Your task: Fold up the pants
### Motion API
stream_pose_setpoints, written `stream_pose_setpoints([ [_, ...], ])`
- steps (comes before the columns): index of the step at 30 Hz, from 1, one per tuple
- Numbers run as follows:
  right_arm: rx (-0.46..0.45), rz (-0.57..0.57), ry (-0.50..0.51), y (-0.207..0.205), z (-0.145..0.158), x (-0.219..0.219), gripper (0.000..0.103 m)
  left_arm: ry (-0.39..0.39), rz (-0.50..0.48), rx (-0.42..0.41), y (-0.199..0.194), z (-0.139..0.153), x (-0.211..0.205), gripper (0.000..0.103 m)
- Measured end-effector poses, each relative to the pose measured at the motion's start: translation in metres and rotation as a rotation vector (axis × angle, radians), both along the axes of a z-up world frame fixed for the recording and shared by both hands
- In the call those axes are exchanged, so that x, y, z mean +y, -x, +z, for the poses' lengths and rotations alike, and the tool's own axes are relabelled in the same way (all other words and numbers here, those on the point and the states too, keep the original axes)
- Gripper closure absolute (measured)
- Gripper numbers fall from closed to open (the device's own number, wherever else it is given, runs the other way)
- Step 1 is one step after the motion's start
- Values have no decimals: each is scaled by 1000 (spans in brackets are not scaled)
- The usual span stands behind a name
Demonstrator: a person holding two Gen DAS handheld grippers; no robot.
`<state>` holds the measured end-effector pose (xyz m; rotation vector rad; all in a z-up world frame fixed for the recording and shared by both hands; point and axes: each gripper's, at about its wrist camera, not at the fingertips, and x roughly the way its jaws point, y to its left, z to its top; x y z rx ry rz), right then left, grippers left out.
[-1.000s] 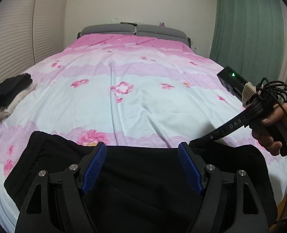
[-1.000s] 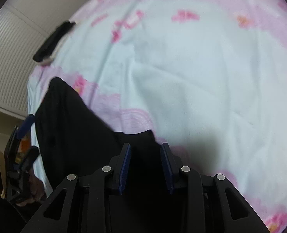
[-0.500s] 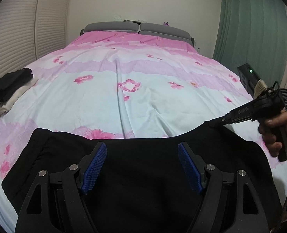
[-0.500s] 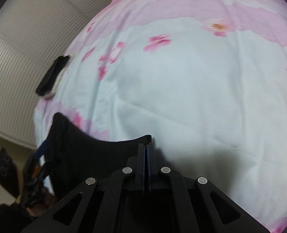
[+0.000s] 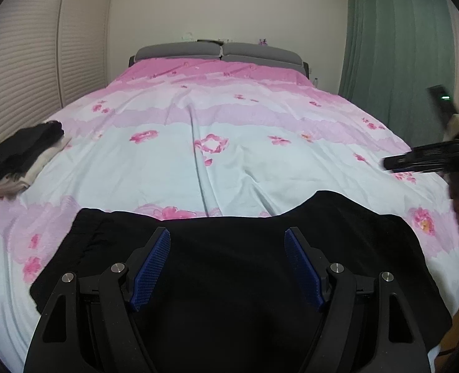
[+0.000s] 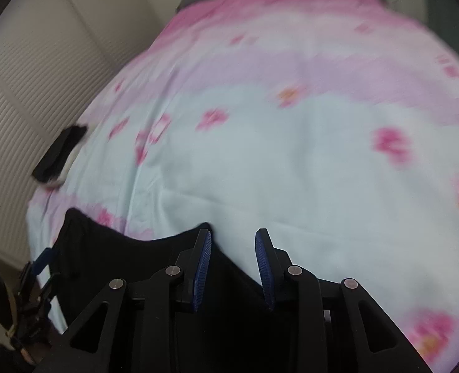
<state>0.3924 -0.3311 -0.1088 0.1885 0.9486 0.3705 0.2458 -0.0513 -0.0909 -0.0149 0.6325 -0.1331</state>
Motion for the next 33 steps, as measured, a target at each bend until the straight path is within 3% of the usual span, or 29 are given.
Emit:
stream_pose_setpoints([
  [1, -20, -22, 20, 11, 7, -8, 64, -7, -5, -7, 6, 2, 0, 27],
  [3, -83, -95, 92, 49, 24, -20, 46, -18, -12, -19, 17, 4, 4, 27],
  [5, -122, -168, 142, 83, 34, -27, 40, -23, -3, -23, 28, 5, 11, 27],
  [10, -176, -278, 144, 150, 43, -26, 33, -41, 24, -25, 52, 9, 36, 27],
  [14, -193, -344, 158, 193, 32, -7, 32, -63, 55, -34, 73, 10, 59, 27],
  [18, -178, -400, 104, 219, 16, 3, 32, -85, 87, -46, 94, 6, 80, 27],
  [21, -165, -398, 39, 231, 5, 18, 32, -70, 118, -29, 104, -1, 100, 27],
  [29, -213, -285, 15, 253, -2, 105, 32, 46, 212, 15, 104, -15, 165, 27],
  [33, -210, -212, 22, 257, -9, 146, 32, 180, 230, 53, 93, -31, 194, 33],
])
